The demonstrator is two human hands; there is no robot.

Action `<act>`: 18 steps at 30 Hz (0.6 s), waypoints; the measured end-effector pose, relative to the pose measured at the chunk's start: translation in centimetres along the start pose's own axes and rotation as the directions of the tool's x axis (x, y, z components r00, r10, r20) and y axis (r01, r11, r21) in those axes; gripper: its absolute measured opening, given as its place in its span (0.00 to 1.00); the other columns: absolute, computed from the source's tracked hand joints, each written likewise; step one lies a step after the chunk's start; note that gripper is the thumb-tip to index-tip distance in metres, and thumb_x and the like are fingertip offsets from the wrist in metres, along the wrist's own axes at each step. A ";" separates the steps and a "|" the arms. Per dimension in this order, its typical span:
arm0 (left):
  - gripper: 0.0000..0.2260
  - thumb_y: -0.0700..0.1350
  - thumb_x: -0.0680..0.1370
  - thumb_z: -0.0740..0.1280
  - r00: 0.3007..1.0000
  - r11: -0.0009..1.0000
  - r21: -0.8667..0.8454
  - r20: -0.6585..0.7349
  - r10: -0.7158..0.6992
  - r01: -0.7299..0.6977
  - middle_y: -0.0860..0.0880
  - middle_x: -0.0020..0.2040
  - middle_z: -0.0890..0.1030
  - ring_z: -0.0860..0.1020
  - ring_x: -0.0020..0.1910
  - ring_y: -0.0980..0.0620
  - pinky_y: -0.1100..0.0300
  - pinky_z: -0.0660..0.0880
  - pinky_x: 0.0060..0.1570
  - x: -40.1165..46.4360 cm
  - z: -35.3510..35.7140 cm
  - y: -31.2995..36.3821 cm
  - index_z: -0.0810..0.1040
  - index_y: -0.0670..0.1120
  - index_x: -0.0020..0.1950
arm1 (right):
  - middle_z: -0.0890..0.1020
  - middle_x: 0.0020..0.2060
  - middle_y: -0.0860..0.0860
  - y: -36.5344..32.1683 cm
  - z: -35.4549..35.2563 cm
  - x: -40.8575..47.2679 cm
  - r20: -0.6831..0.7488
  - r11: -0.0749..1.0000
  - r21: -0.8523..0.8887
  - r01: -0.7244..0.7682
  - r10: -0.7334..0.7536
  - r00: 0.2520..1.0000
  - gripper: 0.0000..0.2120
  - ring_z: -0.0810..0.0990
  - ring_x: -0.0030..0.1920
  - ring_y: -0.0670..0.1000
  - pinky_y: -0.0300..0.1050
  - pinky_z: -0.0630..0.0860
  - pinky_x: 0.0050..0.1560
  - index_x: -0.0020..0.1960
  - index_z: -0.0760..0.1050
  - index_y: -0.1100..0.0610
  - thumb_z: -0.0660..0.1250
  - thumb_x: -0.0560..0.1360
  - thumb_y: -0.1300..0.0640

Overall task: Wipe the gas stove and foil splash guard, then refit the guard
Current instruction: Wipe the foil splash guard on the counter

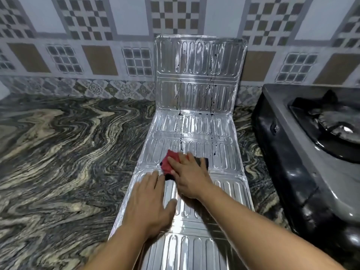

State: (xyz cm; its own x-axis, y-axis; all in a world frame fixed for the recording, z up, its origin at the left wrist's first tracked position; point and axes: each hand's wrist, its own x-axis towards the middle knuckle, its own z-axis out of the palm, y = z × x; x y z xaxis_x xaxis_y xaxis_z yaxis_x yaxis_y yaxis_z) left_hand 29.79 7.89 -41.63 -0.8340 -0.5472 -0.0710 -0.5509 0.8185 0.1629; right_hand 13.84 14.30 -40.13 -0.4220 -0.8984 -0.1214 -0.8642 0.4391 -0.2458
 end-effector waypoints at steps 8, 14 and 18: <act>0.41 0.69 0.73 0.49 0.997 0.996 -0.047 -0.006 -0.073 0.072 0.48 0.81 0.50 0.47 0.80 0.48 0.48 0.47 0.78 -0.4 -0.3 0.9 0.51 0.48 0.80 | 0.51 0.79 0.51 4.5 -1.5 4.4 0.000 0.998 -0.006 -0.066 0.066 0.998 0.25 0.45 0.78 0.57 0.67 0.42 0.73 0.78 0.47 0.42 0.49 0.83 0.46; 0.40 0.69 0.74 0.49 0.997 0.995 -0.060 0.007 -0.079 0.079 0.49 0.82 0.46 0.44 0.80 0.49 0.48 0.44 0.78 -0.7 -0.5 1.1 0.48 0.49 0.81 | 0.55 0.78 0.50 9.1 -2.4 3.3 -0.076 0.974 -0.040 -0.221 0.218 0.973 0.25 0.50 0.78 0.55 0.63 0.48 0.73 0.78 0.49 0.44 0.49 0.83 0.47; 0.40 0.69 0.73 0.50 0.996 0.995 -0.049 0.025 -0.086 0.087 0.47 0.81 0.51 0.48 0.79 0.47 0.47 0.48 0.77 -0.4 -1.2 1.6 0.51 0.48 0.80 | 0.57 0.78 0.49 10.9 -2.5 2.2 -0.118 0.940 0.012 -0.342 0.341 0.933 0.24 0.51 0.78 0.55 0.63 0.47 0.73 0.78 0.52 0.43 0.48 0.82 0.45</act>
State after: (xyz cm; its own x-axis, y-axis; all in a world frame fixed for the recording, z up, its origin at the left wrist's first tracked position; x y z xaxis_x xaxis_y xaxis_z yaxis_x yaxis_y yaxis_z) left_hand 29.24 9.23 -40.14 -0.7843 -0.6108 -0.1091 -0.6190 0.7585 0.2038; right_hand 2.79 17.13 -40.63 -0.7204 -0.6886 -0.0830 -0.6646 0.7196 -0.2010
